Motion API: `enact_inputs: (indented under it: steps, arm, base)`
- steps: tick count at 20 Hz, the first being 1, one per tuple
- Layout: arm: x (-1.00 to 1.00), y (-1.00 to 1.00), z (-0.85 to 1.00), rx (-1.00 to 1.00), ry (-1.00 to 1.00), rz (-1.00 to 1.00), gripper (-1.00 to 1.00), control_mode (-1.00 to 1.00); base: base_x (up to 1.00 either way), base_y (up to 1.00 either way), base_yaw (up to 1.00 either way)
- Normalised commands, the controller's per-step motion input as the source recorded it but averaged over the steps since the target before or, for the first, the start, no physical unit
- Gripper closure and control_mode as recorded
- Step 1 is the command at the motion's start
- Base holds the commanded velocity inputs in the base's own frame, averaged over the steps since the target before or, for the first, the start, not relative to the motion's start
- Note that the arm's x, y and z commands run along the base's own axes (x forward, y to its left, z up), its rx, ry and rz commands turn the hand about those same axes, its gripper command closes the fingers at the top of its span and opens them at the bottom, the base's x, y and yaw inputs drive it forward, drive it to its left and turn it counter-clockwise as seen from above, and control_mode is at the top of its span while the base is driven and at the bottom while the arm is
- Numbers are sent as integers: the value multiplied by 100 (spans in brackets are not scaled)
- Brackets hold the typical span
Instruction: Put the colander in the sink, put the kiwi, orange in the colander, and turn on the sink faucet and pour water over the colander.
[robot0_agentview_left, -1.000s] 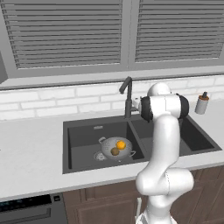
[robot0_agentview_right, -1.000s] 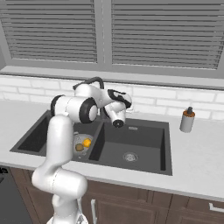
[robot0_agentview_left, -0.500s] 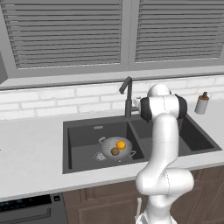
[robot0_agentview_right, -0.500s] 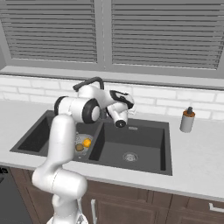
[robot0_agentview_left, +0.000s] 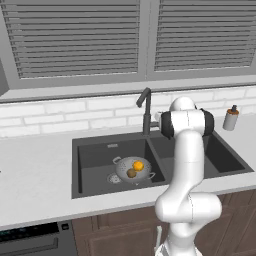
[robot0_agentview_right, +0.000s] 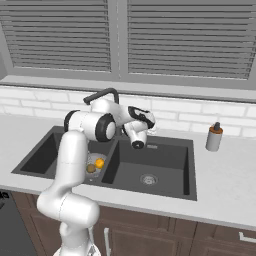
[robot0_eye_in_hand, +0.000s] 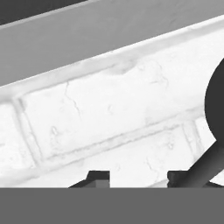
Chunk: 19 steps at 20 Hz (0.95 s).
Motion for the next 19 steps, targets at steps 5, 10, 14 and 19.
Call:
enact_inputs:
  steps: [5, 10, 14, 19]
  arm:
    - [23, -83, -29, 4, 0, -8, 100, -100]
    - [30, -69, -47, 0, 0, -9, 100, -100]
    - [0, -55, -4, 8, -3, -3, 100, -100]
    - [-55, -39, 71, 18, -18, 0, 100, -100]
  base:
    - [0, 0, 0]
    - [0, 0, 0]
    - [0, 0, 0]
    - [0, 0, 0]
